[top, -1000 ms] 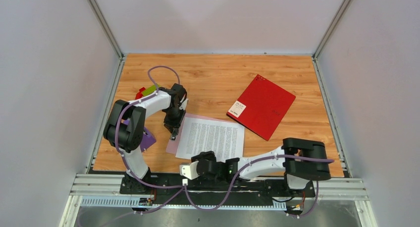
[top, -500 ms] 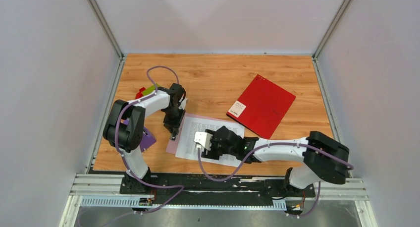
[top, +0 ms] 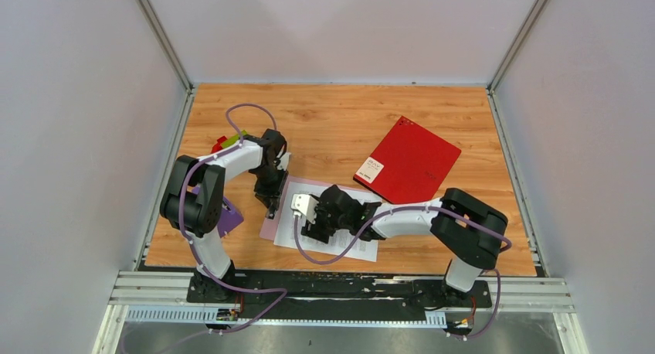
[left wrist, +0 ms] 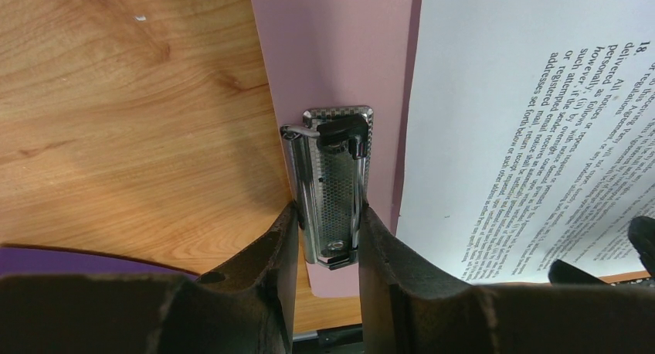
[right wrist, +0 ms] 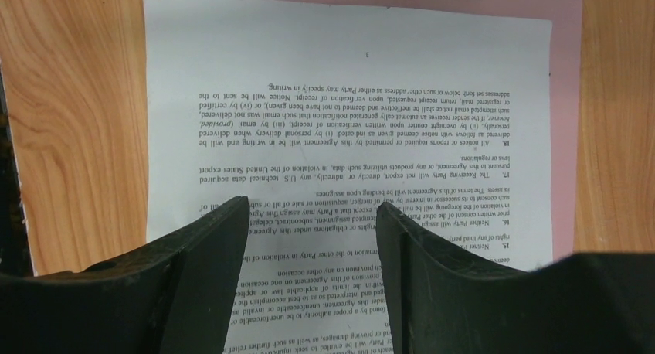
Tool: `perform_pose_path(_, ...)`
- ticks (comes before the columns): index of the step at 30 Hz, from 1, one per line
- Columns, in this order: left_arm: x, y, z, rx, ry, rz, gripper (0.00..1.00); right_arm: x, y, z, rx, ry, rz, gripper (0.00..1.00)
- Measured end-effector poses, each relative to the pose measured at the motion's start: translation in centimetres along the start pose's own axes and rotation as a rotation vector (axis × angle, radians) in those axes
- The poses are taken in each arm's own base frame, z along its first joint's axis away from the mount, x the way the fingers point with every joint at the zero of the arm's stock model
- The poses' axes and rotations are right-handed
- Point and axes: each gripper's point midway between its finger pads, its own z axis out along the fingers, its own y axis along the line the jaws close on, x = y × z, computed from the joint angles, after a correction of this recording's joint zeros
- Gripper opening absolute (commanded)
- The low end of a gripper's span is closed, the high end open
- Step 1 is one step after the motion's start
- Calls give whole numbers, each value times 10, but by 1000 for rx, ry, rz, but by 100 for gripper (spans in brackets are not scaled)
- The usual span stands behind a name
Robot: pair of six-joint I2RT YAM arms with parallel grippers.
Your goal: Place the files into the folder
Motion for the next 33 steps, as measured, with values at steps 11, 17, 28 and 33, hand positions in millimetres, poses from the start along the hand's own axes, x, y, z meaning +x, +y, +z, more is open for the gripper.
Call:
perform_pose_path(11,0,1,0,21,1,-7,0,-5,-8,26,9,-21,70,62)
perform_pose_path(17,0,2,-1,39,2,-19,0,-8,-10,31,14,-34,85,61)
perform_pose_path(28,-1,3,-1,95,1,-53,0,-7,-17,31,26,-37,91,61)
perform_pose_path(33,-1,3,-2,102,-2,-61,0,-6,-21,31,26,-33,87,60)
